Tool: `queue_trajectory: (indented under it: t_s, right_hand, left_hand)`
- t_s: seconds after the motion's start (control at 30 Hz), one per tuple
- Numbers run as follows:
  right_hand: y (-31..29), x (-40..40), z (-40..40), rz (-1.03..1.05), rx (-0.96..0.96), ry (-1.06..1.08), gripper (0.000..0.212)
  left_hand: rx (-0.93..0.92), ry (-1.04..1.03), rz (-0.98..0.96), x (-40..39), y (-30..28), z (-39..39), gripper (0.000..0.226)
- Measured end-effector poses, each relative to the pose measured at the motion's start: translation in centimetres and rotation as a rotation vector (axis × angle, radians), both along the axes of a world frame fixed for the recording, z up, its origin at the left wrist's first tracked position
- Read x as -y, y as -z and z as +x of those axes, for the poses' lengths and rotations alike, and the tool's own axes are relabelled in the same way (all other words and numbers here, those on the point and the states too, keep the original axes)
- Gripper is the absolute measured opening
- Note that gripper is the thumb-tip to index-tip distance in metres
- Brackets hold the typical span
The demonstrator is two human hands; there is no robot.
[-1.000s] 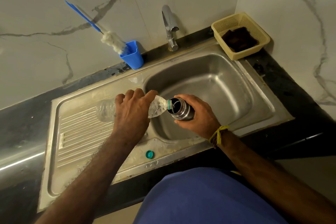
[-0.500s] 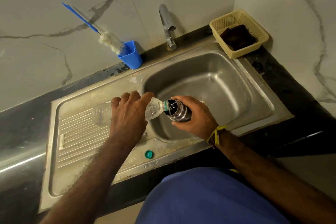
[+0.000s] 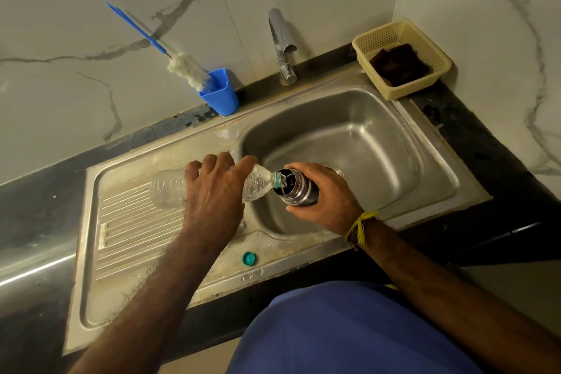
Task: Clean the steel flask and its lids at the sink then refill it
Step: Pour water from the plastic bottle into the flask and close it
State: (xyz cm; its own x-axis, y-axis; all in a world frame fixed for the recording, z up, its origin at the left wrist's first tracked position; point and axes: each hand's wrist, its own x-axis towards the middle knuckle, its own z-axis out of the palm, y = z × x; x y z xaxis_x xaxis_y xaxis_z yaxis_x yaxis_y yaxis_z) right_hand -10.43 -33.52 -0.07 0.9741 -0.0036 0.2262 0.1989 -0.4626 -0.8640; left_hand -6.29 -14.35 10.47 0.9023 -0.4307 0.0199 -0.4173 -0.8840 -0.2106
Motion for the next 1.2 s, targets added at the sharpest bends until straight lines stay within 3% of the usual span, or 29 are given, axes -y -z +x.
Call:
queue_trajectory:
  t_s: [0.53, 0.8, 1.2]
  right_hand:
    - [0.0, 0.1, -0.1, -0.017, -0.010, 0.007, 0.073]
    - [-0.4, -0.1, 0.5, -0.065, -0.021, 0.041, 0.075]
    - [-1.1, 0.5, 1.2, -0.102, -0.013, 0.112, 0.076]
  left_hand:
    - [0.030, 0.041, 0.036, 0.1, -0.3, 0.3, 0.073]
    - [0.023, 0.120, 0.279, 1.4, -2.9, 0.6, 0.080]
    - [0.222, 0.342, 0.620, 4.5, -4.3, 1.1, 0.057]
